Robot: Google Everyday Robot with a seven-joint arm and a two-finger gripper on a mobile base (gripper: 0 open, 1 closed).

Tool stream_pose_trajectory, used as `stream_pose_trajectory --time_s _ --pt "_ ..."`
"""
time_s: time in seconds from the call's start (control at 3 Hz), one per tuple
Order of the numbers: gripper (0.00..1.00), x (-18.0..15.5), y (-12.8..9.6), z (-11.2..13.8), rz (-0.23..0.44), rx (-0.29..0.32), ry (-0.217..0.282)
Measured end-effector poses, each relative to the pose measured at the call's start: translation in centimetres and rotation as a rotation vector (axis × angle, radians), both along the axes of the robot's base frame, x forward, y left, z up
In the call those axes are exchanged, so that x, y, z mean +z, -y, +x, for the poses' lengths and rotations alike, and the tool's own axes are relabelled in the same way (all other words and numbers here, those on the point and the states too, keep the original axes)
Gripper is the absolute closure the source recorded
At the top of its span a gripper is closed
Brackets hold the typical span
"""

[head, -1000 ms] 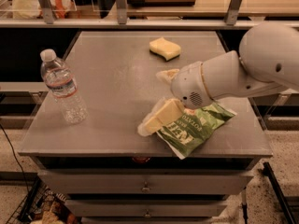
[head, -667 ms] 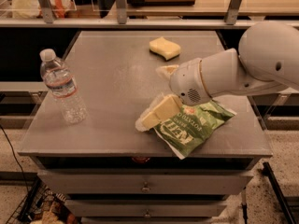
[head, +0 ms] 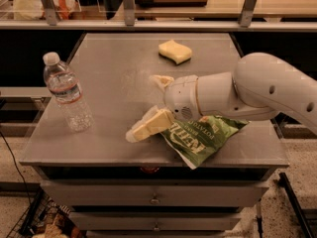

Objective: Pick water bottle

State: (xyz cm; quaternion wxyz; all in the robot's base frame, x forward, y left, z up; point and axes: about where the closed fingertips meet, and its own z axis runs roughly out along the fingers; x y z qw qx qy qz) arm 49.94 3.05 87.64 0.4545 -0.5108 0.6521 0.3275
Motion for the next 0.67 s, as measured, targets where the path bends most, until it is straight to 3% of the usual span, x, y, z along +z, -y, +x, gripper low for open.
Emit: stream_pose_trajectory --time_s 0.33,0.67 --pt "0.0 -0.6 -2.8 0.9 0.099 0.029 0.04" --pt "0.0 -0.1 -4.7 1.8 0.15 0.053 0.091"
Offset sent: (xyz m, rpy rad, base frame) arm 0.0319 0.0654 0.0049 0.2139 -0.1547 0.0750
